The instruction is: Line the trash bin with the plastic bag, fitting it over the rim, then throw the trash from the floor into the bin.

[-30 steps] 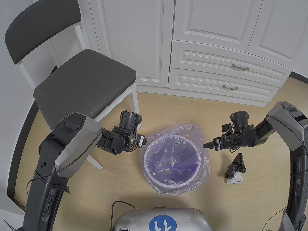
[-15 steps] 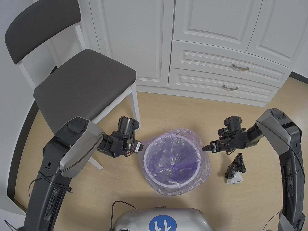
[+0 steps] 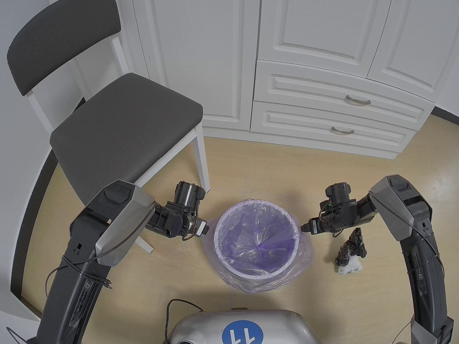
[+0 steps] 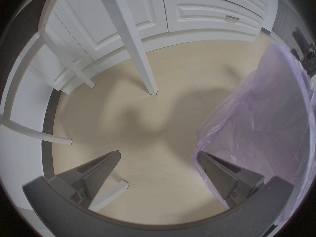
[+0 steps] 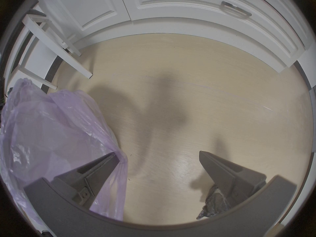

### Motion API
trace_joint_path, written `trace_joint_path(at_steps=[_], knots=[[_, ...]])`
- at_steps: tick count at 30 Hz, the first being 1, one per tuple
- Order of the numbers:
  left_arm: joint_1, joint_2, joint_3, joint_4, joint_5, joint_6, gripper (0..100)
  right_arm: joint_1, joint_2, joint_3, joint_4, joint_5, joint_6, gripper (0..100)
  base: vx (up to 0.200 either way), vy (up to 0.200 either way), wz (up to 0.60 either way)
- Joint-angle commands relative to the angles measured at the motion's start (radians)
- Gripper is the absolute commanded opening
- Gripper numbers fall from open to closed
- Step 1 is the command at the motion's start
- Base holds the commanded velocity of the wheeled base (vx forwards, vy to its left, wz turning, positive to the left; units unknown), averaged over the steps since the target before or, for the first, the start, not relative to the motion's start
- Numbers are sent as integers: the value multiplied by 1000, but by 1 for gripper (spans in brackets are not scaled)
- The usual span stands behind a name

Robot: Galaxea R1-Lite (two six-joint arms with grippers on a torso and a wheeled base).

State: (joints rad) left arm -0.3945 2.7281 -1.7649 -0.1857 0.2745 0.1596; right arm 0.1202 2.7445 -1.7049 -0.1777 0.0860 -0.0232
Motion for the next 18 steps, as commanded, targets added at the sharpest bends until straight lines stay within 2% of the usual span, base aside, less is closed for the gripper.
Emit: trace_joint_path(at_steps=[1,2,6,8,10,18], knots=[[3,33,-33,0,8,5,100,1,61,-55,-11,3,17,100,0,0,0],[3,36,-39,0,9,5,100,1,64,-62,-14,3,23,100,0,0,0],[5,48,-82,0,11,-2,100,26,132,-179,-60,-11,140,100,0,0,0],[5,48,-87,-1,14,-3,100,42,178,-266,-66,-60,186,100,0,0,0],[5,45,-87,-1,32,-5,100,52,221,-295,-69,-104,204,100,0,0,0],[2,33,-47,-6,78,-32,100,55,222,-295,-175,-109,236,100,0,0,0]])
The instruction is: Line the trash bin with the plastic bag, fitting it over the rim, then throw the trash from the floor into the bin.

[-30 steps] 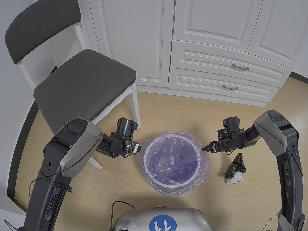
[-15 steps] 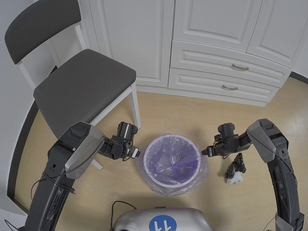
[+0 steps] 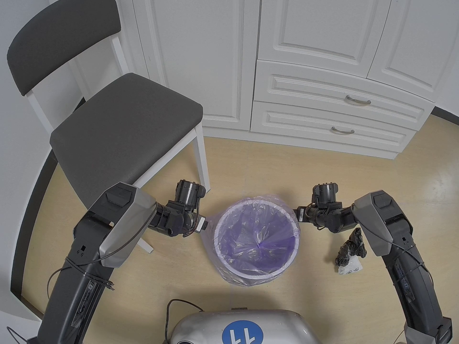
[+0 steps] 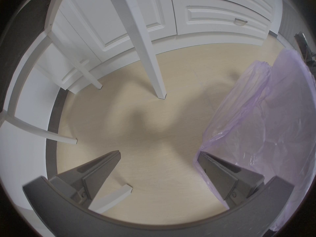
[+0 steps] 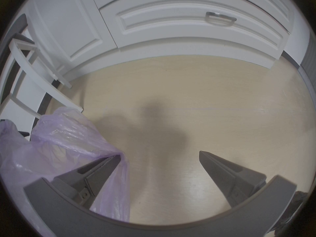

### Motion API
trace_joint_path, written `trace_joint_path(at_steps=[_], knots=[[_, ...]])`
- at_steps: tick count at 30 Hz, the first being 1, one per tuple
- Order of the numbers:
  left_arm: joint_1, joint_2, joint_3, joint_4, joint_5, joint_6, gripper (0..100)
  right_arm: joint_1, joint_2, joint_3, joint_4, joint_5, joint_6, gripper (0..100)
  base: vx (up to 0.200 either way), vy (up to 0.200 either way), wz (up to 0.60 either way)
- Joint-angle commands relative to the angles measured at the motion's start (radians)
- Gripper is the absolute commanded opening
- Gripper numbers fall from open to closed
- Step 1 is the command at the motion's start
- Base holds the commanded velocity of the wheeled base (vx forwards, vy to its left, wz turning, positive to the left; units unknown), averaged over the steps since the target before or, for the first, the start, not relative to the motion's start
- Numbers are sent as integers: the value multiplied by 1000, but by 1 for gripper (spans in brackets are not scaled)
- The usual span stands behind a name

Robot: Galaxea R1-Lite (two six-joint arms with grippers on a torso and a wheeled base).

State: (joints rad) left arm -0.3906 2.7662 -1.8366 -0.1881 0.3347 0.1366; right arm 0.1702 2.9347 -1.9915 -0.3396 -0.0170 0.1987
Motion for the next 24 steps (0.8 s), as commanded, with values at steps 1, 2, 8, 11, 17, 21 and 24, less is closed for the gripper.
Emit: trace_joint_path(at_steps=[1,2,8,11,17,21,24], knots=[[-2,-7,33,-5,20,-11,100,0,31,-9,-9,-8,14,100,0,0,0],[-4,-11,40,-7,20,-12,100,-5,26,-9,-4,-9,14,100,0,0,0],[-8,-76,137,-13,23,-54,100,-18,-158,145,30,-17,-39,100,0,0,0],[-10,-135,192,-14,21,-74,100,-29,-324,341,17,28,-94,100,0,0,0],[-20,-238,323,-33,10,-86,100,-31,-502,528,-87,58,-122,100,0,0,0],[-24,-267,418,-151,12,-84,100,-29,-603,643,-191,58,-140,100,0,0,0],[-27,-304,487,-235,6,-77,100,-26,-651,703,-243,58,-162,100,0,0,0]])
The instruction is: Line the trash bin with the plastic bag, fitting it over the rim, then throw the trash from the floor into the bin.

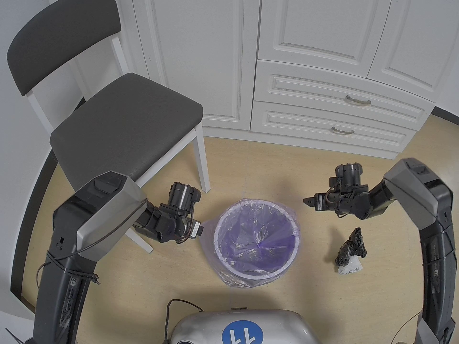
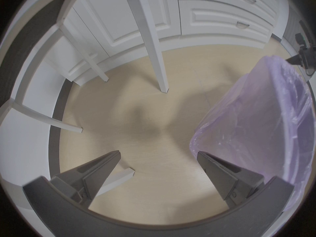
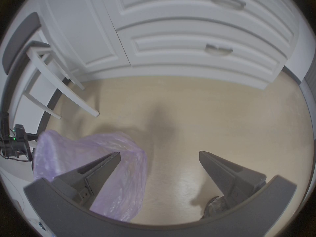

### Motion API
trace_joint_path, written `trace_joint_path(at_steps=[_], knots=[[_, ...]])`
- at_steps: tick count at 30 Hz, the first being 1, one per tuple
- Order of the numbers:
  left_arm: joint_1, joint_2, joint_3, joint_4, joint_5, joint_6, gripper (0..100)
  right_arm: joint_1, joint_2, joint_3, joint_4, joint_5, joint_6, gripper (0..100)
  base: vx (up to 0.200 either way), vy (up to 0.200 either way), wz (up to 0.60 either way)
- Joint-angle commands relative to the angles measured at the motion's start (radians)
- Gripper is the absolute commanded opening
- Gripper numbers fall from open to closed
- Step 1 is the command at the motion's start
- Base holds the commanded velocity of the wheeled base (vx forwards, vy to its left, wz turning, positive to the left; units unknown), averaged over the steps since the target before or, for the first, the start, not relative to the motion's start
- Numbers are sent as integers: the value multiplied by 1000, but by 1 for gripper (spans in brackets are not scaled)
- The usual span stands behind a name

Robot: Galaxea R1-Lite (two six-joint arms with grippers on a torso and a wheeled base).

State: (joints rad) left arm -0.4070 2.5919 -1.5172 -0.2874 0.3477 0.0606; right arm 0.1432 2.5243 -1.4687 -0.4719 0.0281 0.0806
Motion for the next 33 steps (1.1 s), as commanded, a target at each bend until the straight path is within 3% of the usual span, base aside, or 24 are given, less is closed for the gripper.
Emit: trace_joint_path(at_steps=[1,11,20,26,33], knots=[[-10,-133,172,-139,-9,-1,100,1,-243,183,-116,13,-44,100,0,0,0],[1,-65,149,-99,-265,50,100,-40,-180,142,-111,13,-53,100,0,0,0],[8,88,-123,74,-263,65,100,-83,-145,79,-70,15,-53,100,0,0,0],[42,237,-483,304,-254,65,100,-97,-133,51,-67,15,-55,100,0,0,0],[74,264,-483,303,-259,146,100,-94,-110,25,-67,15,-55,100,0,0,0]])
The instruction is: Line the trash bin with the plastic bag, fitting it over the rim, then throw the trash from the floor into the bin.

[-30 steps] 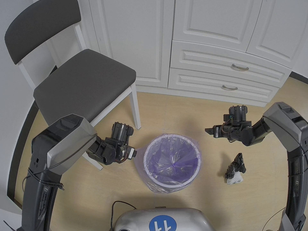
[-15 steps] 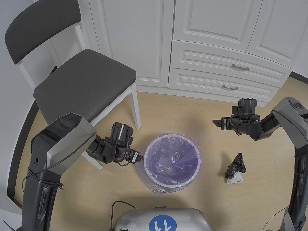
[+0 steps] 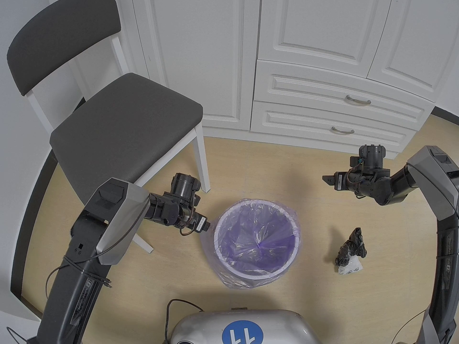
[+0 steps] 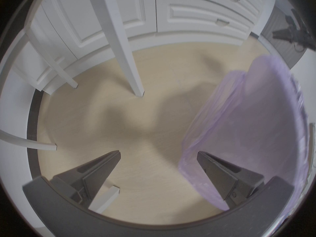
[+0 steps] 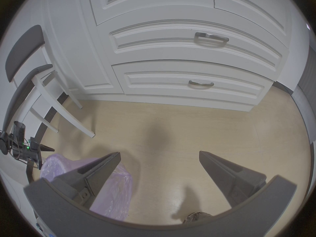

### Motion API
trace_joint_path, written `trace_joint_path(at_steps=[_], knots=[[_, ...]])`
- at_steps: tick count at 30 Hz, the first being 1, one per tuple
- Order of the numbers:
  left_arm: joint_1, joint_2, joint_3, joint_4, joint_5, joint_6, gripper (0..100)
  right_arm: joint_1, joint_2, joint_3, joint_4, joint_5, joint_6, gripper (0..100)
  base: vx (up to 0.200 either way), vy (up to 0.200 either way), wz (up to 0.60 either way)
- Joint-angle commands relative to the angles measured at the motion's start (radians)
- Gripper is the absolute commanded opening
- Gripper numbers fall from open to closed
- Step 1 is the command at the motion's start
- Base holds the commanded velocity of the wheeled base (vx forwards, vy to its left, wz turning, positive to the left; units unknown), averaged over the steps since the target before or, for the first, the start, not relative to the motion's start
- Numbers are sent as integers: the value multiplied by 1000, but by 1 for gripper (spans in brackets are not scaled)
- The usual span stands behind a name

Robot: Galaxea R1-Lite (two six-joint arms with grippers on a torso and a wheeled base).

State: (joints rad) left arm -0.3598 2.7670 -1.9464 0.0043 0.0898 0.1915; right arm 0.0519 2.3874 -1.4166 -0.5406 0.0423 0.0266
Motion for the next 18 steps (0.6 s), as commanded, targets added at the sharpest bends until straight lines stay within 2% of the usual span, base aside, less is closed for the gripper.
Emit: trace_joint_path(at_steps=[1,6,9,14,16,18], knots=[[28,92,-54,11,-5,16,100,0,32,-31,2,1,-1,100,0,0,0],[30,121,-54,-9,-4,20,100,8,55,-42,1,-1,-1,100,0,0,0],[35,169,-54,-109,-4,40,100,8,61,-41,1,-1,-17,100,0,0,0],[41,180,-54,-185,-18,49,100,8,62,-41,-2,-1,-20,100,0,0,0],[41,190,-54,-277,-28,48,100,8,61,-44,-10,2,-20,100,0,0,0],[39,184,-54,-288,-25,48,100,8,59,-39,-13,2,-20,100,0,0,0]])
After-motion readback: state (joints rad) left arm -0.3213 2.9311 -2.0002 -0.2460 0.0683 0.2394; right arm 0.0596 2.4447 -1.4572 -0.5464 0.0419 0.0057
